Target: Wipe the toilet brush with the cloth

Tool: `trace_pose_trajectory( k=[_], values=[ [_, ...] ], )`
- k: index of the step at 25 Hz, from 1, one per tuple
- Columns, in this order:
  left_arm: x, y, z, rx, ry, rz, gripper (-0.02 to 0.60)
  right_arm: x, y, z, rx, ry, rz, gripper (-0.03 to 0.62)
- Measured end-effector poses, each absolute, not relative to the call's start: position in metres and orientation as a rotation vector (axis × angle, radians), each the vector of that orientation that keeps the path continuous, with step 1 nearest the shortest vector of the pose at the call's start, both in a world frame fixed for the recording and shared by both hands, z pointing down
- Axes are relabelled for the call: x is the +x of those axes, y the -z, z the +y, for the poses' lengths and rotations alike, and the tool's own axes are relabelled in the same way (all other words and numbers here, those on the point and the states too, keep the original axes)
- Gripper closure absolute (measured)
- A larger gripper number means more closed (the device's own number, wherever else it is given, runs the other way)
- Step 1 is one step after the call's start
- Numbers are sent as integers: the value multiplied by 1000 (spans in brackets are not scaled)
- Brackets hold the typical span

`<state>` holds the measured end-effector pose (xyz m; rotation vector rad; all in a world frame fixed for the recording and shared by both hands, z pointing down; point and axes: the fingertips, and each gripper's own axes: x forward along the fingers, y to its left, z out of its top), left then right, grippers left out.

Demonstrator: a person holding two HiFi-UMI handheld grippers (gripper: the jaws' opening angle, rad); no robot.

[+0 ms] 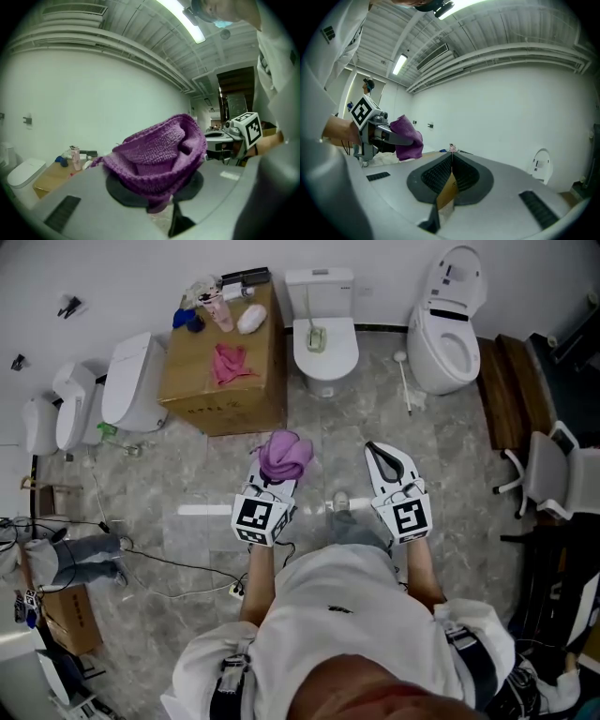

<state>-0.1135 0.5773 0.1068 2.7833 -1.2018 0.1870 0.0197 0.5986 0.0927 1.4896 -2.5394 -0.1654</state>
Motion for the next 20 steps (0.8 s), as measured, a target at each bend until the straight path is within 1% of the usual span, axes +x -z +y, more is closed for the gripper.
trace_pose_trajectory(
  k=[11, 20],
  values=[
    [-71, -107, 467, 2727, -214, -1260, 488, 61, -101, 481, 1389, 119, -2577, 597],
    [-48, -112, 418, 2699, -220, -1302, 489, 83, -109, 428, 1327, 114, -2586, 597]
  ],
)
